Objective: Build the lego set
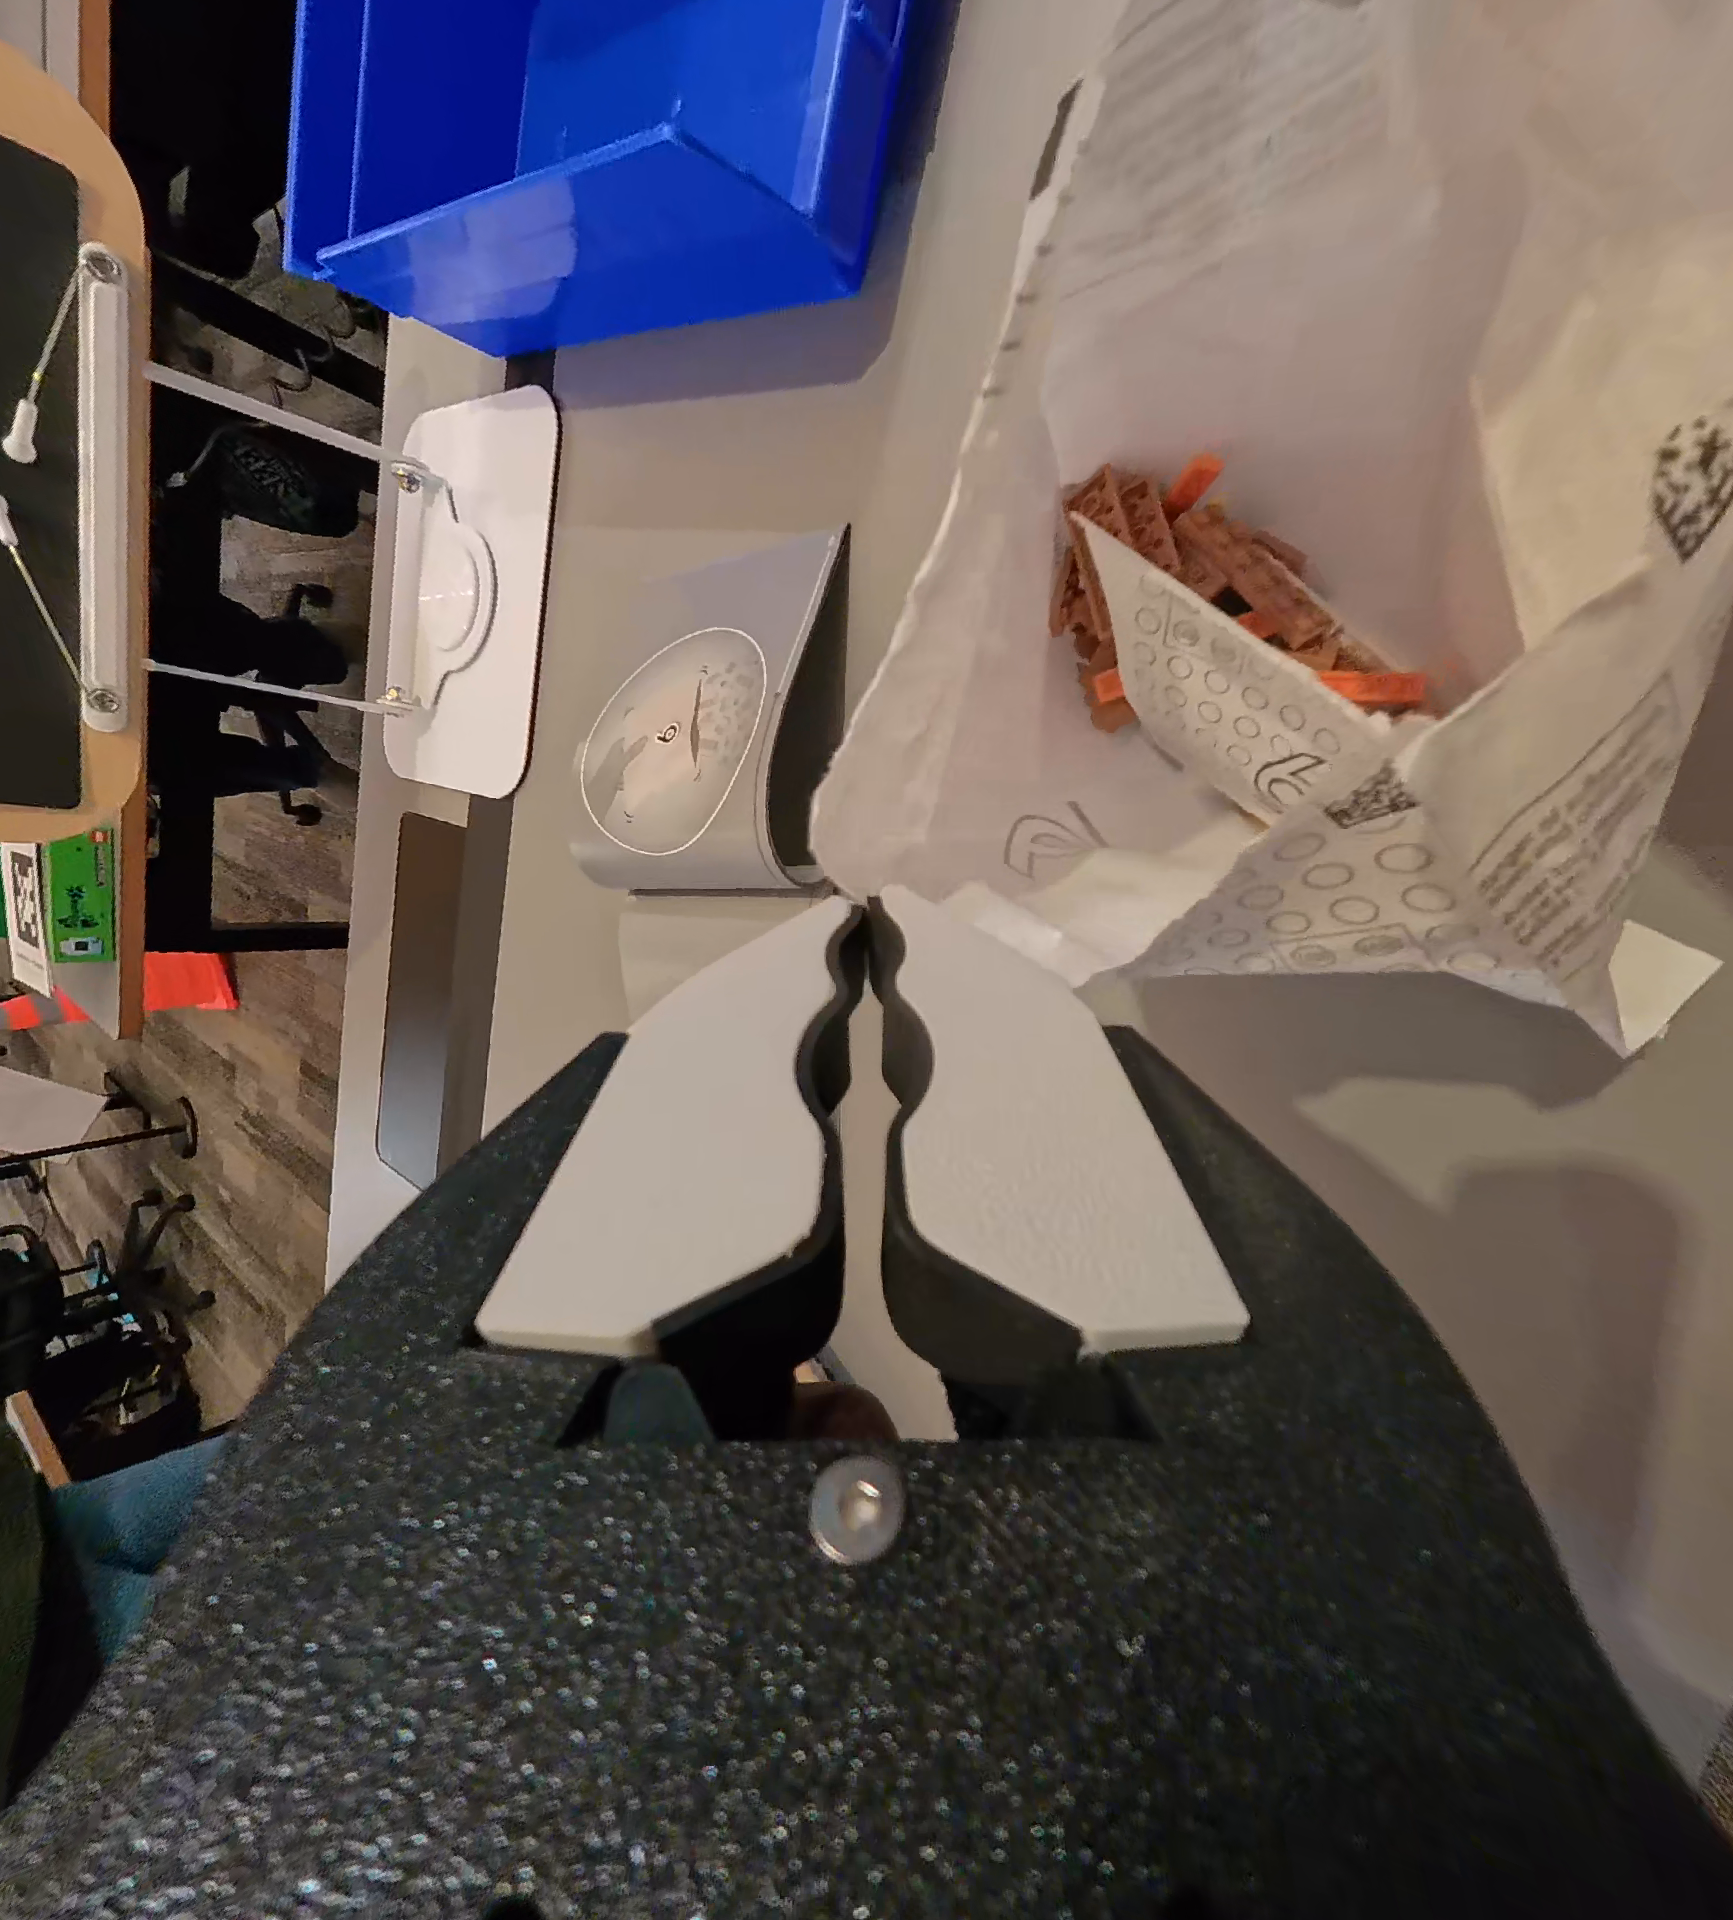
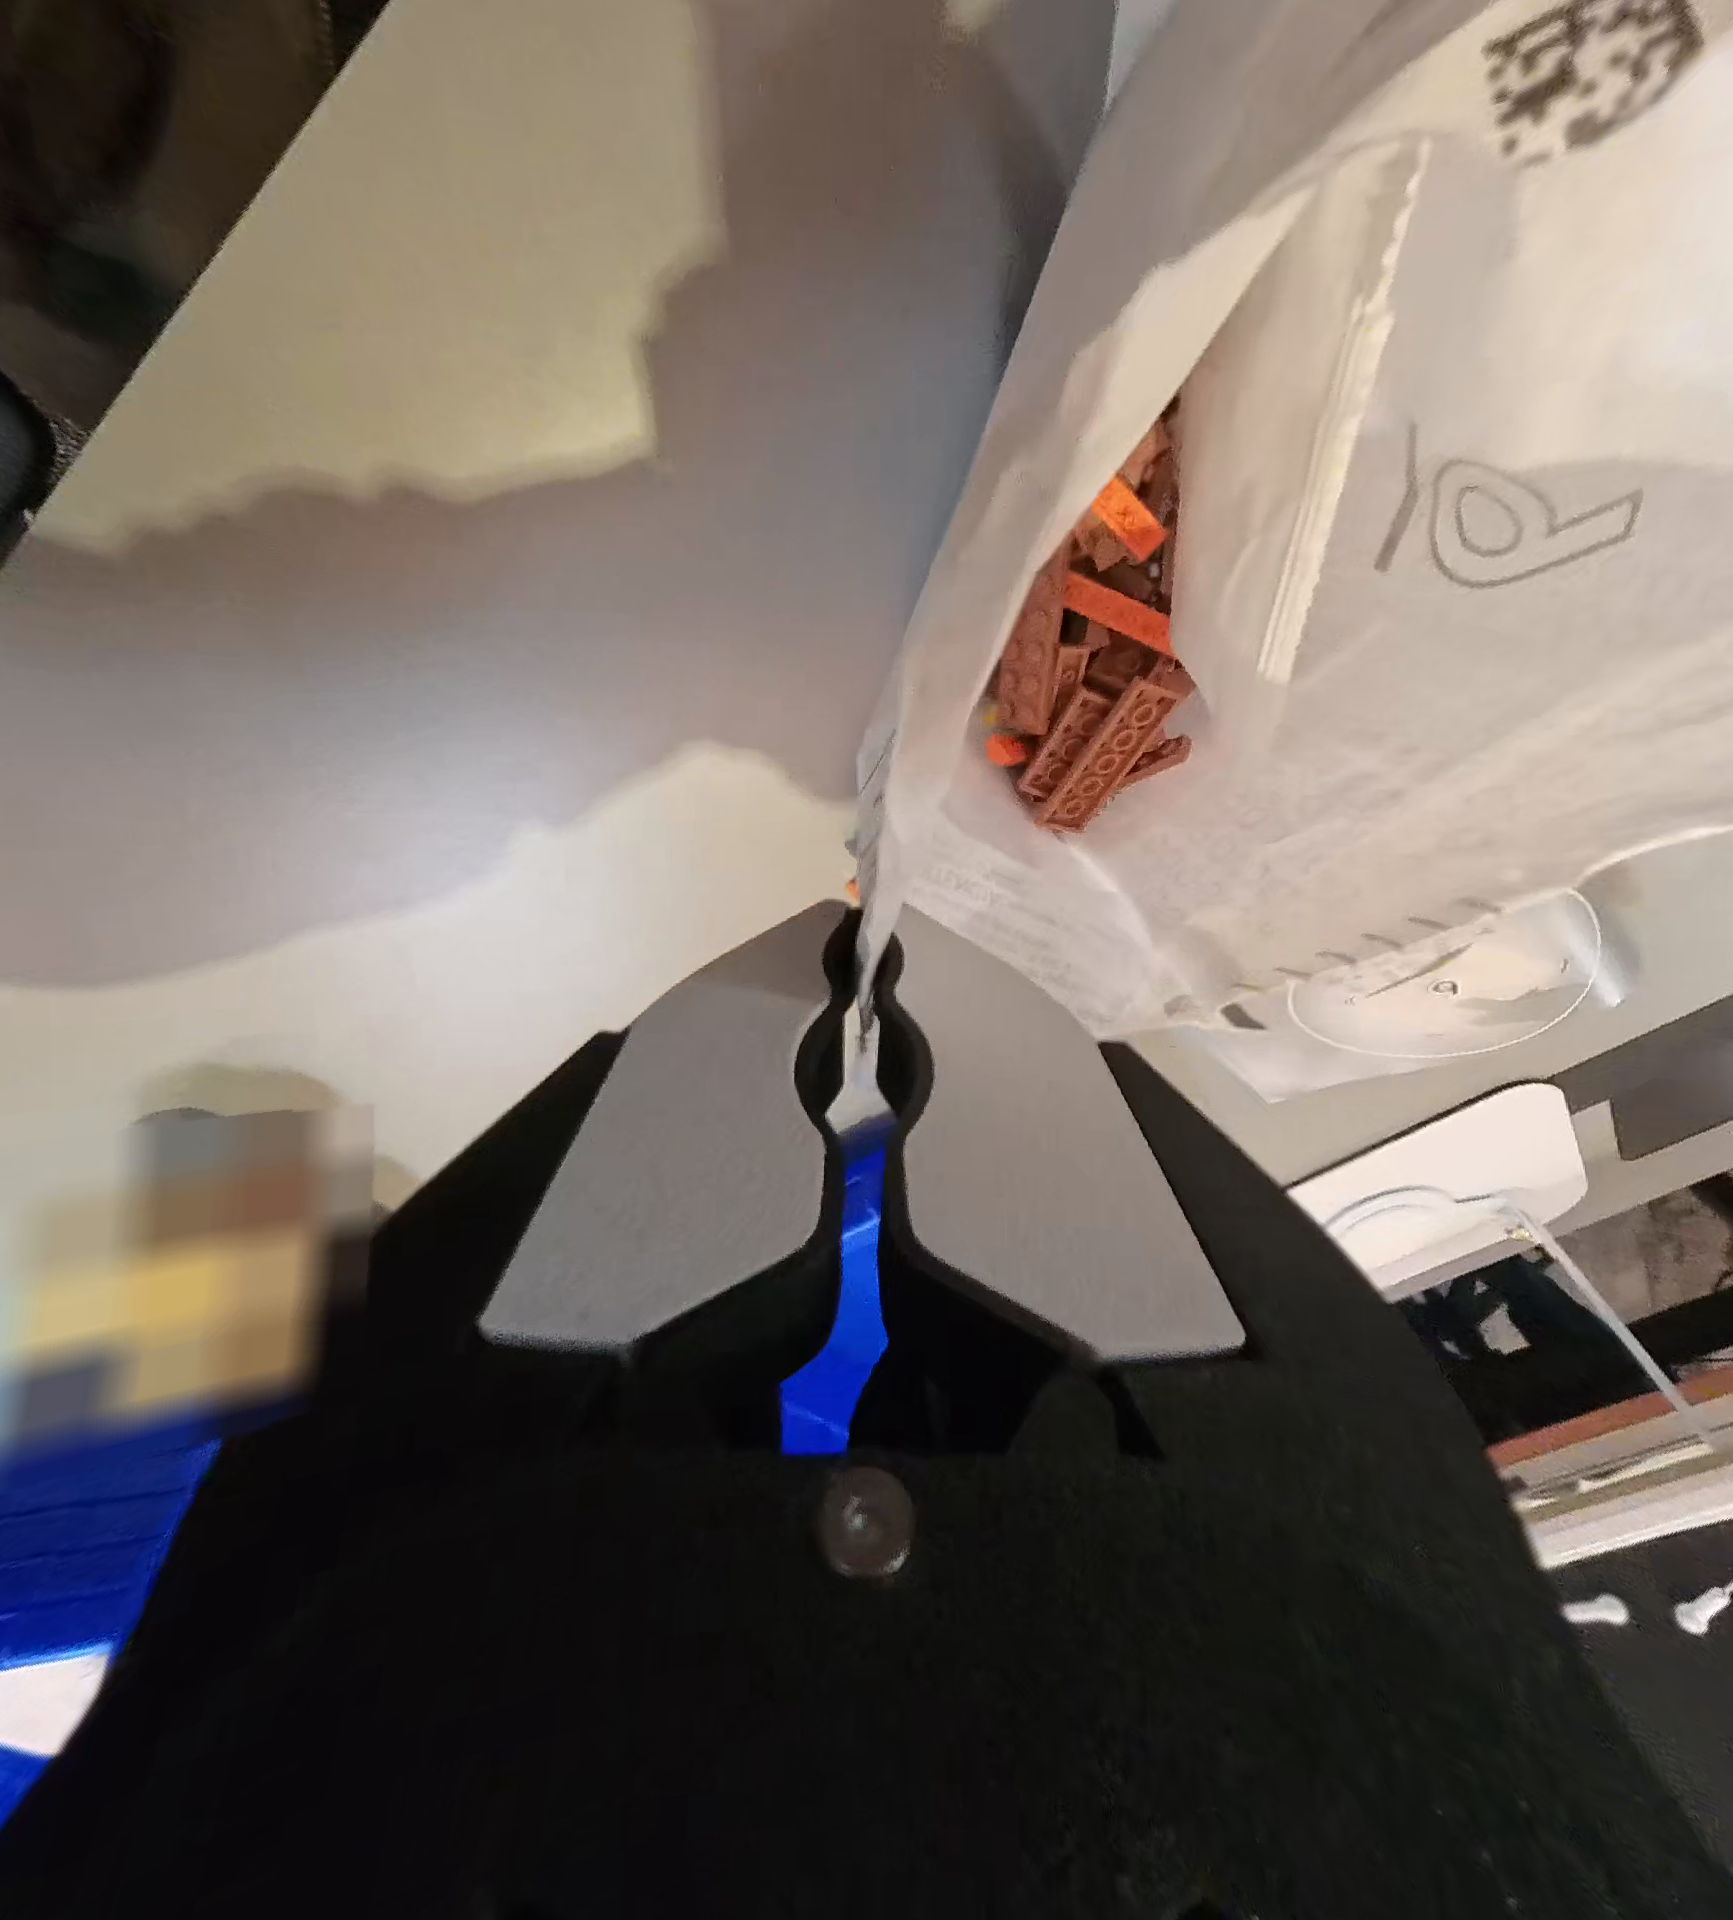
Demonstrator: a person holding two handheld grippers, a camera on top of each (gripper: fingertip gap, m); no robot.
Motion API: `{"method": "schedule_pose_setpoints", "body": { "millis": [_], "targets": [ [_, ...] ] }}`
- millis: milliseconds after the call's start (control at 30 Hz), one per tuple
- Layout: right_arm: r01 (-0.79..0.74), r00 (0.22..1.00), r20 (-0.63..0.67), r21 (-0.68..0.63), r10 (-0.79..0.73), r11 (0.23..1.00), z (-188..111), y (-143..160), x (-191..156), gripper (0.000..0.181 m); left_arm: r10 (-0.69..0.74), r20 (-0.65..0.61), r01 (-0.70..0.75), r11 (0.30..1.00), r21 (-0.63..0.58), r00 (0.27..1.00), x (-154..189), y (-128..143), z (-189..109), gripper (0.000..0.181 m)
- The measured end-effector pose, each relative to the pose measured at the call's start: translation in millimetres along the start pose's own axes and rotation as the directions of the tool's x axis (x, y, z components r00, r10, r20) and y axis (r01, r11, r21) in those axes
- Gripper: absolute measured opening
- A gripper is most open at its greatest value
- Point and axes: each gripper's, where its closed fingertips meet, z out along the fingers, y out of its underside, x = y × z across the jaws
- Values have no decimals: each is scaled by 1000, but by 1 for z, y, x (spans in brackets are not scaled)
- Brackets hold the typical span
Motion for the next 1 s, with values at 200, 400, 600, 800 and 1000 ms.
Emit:
{"method": "schedule_pose_setpoints", "body": {
  "millis": [200, 400, 600, 800, 1000],
  "targets": [
    [-31, 995, -97, 11, 32, 999, -9, -4, 13, 24, 7, 5, -7, 1000, 12, 1000, 5, -7, 3, 0],
    [-1, 969, -242, 207, 52, 978, -31, -35, 22, 48, -3, 10, 3, 999, 35, 1000, 6, -13, 3, 0],
    [30, 945, -325, 170, 28, 985, -23, -56, 30, 33, 8, 16, -9, 999, 35, 1000, 6, -19, 3, 0],
    [23, 977, -212, 173, 14, 985, -16, -59, 10, 0, -1, 51, 0, 1000, 3, 999, -2, -9, 6, 0],
    [11, 989, -143, 236, 23, 972, -19, -63, -7, 0, -39, 39, 38, 999, 27, 998, -7, -4, 13, 0]
  ]
}}
